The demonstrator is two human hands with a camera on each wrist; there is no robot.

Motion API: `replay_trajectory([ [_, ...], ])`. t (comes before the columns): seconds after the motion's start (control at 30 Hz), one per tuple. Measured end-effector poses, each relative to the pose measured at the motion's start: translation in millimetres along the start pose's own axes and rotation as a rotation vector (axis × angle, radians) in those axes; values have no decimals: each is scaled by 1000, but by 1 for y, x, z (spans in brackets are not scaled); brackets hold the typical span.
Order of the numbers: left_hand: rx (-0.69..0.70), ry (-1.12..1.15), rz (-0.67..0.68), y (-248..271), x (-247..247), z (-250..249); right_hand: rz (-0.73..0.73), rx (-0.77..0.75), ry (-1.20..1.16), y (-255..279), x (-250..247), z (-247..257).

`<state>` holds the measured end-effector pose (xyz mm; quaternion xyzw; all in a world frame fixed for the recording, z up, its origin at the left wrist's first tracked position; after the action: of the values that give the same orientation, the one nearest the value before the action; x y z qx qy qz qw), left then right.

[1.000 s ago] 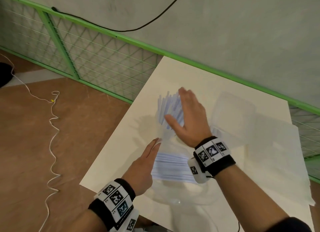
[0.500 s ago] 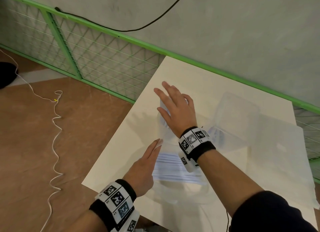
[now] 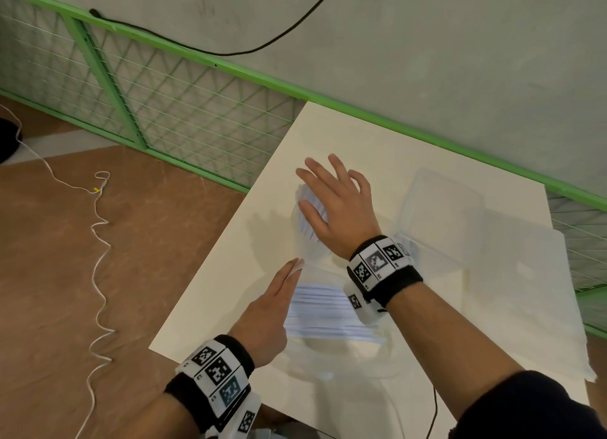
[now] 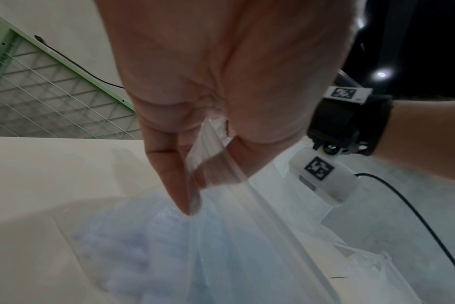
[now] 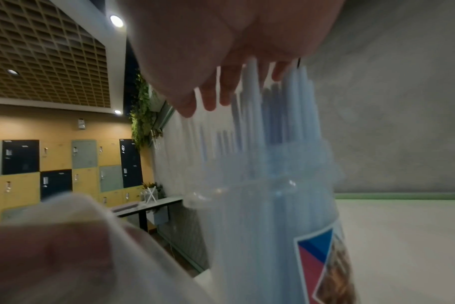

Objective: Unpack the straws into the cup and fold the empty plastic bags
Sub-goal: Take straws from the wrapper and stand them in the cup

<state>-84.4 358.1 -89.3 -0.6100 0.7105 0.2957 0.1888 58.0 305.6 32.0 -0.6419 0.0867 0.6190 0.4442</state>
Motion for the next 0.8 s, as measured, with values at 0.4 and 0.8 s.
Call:
replay_trajectory([
  [0.4, -1, 9, 57, -6, 14, -12, 325, 12, -103, 167, 32, 42],
  [0.8, 45, 21, 62, -15, 31, -28, 478, 236, 164, 224, 84, 6],
])
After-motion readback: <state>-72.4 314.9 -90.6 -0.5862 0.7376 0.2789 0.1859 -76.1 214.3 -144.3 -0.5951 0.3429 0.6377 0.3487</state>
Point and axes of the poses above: each hand's wrist, its own y-axis away from the middle knuckle, its own x-axis out of the palm, z = x × y, the point moved 9 cm from there along -y, towards the middle knuckle, and after that the axes turned 5 degrees about -z, right-handed, at the moved point
